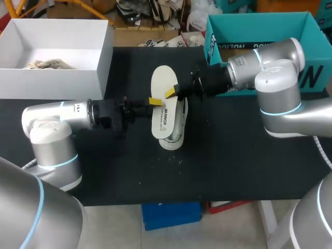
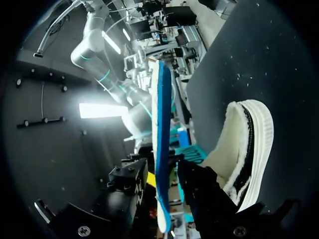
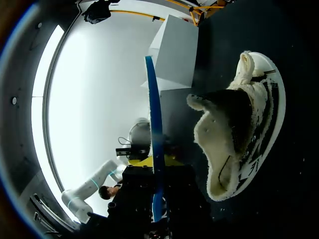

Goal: Take the shoe out of the shoebox, open the shoe tongue, remove and reinsert the insole, then place the shoe into the shoebox

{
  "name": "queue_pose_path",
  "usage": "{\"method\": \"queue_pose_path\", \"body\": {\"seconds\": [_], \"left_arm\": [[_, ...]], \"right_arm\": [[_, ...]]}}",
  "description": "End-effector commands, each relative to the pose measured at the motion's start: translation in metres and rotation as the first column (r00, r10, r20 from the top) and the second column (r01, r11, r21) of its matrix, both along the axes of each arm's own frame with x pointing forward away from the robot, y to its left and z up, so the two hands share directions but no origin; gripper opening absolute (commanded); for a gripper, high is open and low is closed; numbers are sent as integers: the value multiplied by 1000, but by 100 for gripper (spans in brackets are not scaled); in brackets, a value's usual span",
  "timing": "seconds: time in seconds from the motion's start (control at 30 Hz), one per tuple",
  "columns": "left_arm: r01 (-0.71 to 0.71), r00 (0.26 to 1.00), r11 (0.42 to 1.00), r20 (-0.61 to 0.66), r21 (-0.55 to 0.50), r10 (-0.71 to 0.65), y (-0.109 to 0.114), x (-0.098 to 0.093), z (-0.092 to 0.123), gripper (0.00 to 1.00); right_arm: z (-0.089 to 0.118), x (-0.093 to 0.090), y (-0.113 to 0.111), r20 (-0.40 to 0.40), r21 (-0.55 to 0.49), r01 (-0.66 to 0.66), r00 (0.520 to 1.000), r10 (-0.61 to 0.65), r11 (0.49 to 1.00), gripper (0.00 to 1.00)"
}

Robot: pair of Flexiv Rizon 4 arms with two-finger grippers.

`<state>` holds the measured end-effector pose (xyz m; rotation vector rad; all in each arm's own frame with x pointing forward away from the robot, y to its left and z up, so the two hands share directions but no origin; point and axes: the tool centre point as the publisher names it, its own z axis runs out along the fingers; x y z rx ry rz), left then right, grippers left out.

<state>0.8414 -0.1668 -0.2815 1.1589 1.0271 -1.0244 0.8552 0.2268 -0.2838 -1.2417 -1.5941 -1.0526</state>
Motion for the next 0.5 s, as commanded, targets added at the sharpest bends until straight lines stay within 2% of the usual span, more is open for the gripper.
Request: {"method": "queue_pose_path", "body": {"seconds": [0.03, 0.27, 0.4, 0.43, 0.5], "left_arm": [[-5, 1000, 1000, 3, 1, 5, -6, 3, -2, 31], [-12, 1000, 1000, 8, -4, 12, -11, 8, -1, 0], [-10, 1000, 1000, 11, -8, 10, -11, 7, -1, 0], [-6, 1000, 1000, 9, -9, 6, -11, 6, 0, 0], [9, 1000, 1000, -3, -4, -9, -9, 1, 0, 0]], "right_arm": [[-1, 0, 2, 0, -1, 2, 1000, -2, 1000, 0], [-1, 0, 2, 0, -1, 2, 1000, -2, 1000, 0], [-1, 0, 2, 0, -1, 2, 1000, -2, 1000, 0], [-1, 0, 2, 0, -1, 2, 1000, -2, 1000, 100], [2, -1, -3, -2, -2, 38, 999, -38, 999, 100]]}}
